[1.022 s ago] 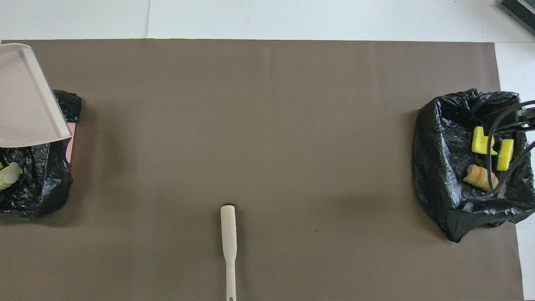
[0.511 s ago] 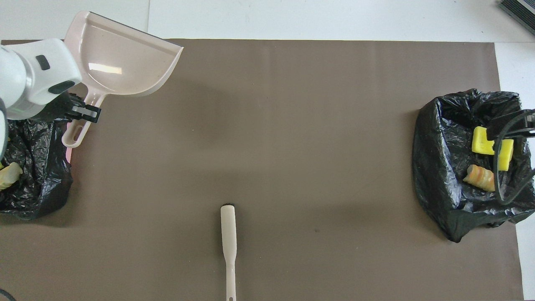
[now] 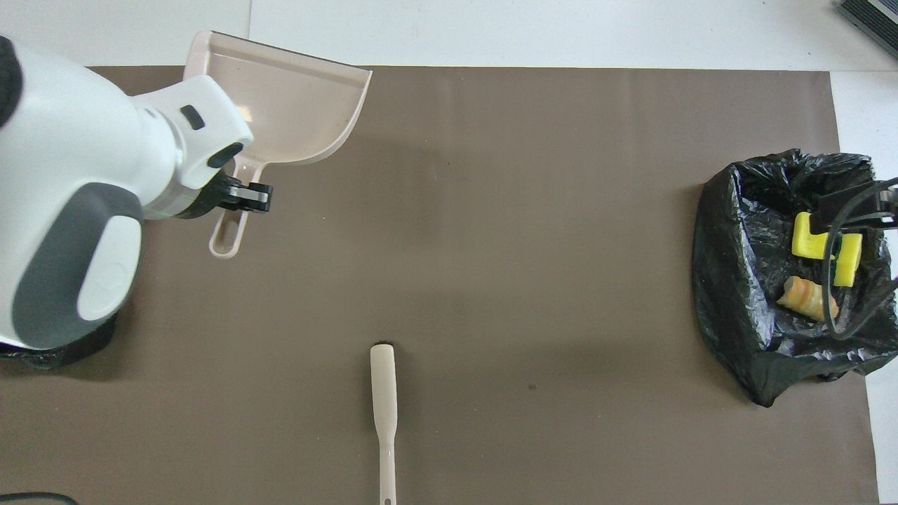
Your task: Sweep and dump trash in bin
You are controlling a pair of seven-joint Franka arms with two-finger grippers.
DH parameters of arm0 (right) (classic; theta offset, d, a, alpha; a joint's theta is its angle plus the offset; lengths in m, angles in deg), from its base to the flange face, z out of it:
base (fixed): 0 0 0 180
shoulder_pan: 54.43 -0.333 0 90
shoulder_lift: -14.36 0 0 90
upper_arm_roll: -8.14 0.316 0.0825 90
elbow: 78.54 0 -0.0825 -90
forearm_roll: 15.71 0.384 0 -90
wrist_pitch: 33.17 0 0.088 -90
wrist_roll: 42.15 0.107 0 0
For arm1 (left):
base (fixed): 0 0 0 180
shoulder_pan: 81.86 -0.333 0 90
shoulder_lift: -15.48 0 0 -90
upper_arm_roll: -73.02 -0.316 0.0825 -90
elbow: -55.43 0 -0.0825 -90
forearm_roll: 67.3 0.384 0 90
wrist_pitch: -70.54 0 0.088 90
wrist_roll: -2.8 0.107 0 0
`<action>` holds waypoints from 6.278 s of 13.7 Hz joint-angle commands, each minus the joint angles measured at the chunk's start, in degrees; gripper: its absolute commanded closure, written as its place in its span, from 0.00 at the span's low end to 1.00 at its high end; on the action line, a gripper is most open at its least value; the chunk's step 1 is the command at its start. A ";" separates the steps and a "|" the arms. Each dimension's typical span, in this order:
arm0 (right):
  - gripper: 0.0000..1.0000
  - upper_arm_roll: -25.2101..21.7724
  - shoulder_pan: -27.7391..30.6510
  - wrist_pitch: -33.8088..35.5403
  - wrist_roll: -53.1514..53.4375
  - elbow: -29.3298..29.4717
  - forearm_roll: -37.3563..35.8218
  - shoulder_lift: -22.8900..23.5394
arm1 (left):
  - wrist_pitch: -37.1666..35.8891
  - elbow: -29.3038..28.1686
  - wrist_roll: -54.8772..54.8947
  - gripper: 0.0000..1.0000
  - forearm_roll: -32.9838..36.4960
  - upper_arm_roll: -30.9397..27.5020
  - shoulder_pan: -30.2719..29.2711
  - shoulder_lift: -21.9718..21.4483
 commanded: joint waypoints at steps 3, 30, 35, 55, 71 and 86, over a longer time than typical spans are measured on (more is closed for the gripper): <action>0.00 0.12 0.06 0.64 0.77 -1.87 1.11 -1.60 | 10.63 -1.50 -8.09 1.00 -0.98 -1.24 5.96 9.65; 0.00 0.12 0.15 0.46 0.77 -1.60 1.02 -1.51 | 12.26 -12.58 -13.91 0.00 -5.46 -2.03 5.80 4.67; 0.00 0.12 0.15 0.46 0.77 -1.60 1.11 -1.42 | 2.76 -12.93 -6.97 0.00 -5.37 -2.03 -1.58 0.45; 0.00 0.12 0.15 0.46 0.77 -1.60 1.02 -1.51 | -6.30 -11.53 16.58 0.00 1.39 -2.12 -21.98 -12.64; 0.00 0.12 0.15 0.46 0.77 -1.60 1.02 -1.42 | -18.34 -1.15 18.53 0.00 0.60 -3.52 -21.19 -14.93; 0.00 0.04 0.15 0.46 0.77 -1.60 1.02 -1.51 | -19.05 -1.60 22.39 0.00 -1.59 -5.72 -24.18 -17.40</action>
